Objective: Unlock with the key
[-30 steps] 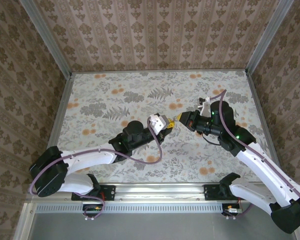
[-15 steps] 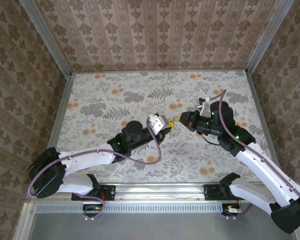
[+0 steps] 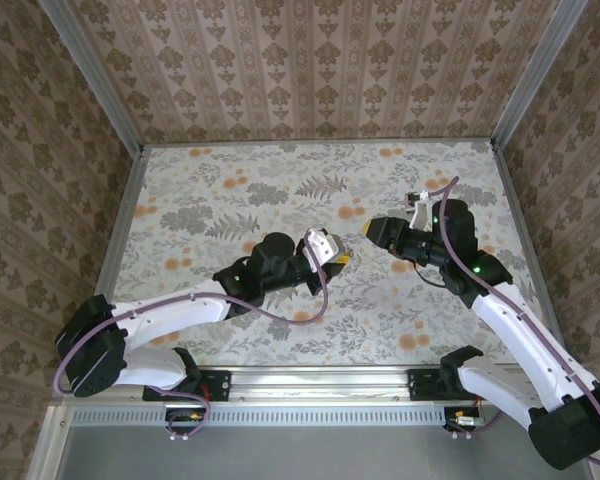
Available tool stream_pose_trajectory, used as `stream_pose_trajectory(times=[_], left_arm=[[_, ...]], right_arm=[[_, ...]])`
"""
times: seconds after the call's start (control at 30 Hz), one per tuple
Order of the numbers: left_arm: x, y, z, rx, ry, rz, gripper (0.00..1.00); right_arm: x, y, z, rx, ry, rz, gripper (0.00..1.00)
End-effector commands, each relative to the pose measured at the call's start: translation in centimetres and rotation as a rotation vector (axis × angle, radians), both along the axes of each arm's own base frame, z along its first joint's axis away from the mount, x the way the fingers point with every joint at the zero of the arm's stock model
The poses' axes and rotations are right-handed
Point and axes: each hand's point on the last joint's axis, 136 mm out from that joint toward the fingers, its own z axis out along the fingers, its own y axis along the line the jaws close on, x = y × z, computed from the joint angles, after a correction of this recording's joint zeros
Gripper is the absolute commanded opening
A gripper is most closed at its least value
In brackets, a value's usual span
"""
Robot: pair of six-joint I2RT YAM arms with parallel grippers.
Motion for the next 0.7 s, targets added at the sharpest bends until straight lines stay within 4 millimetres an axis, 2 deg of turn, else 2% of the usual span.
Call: stream_pose_trajectory(times=[0.0, 0.07, 0.2, 0.33, 0.57, 0.67], left_arm=[[-0.4, 1.1, 0.4, 0.053, 0.071, -0.067, 0.00], [-0.4, 1.5, 0.5, 0.072, 0.109, -0.101, 0.00], [-0.3, 2.1, 0.7, 0.113, 0.186, -0.157, 0.00], [-0.1, 2.7, 0.2, 0.151, 0.273, -0.201, 0.00], [-0.8, 2.8, -0.4, 0.197, 0.361, -0.272, 0.00], [-0.9, 2.8, -0.3, 0.198, 0.367, -0.277, 0.00]], right_arm=[[-0.2, 1.8, -0.5, 0.005, -0.134, 0.147, 0.46], [-0.3, 2.1, -0.3, 0.005, -0.213, 0.175, 0.46], [-2.3, 3.4, 1.6, 0.040, -0.395, 0.320, 0.49], [-3.4, 4.0, 2.6, 0.047, -0.470, 0.397, 0.52], [-3.4, 4.7, 2.1, 0.001, -0.481, 0.451, 0.53], [-3.6, 5.6, 0.9, -0.046, -0.459, 0.487, 0.52]])
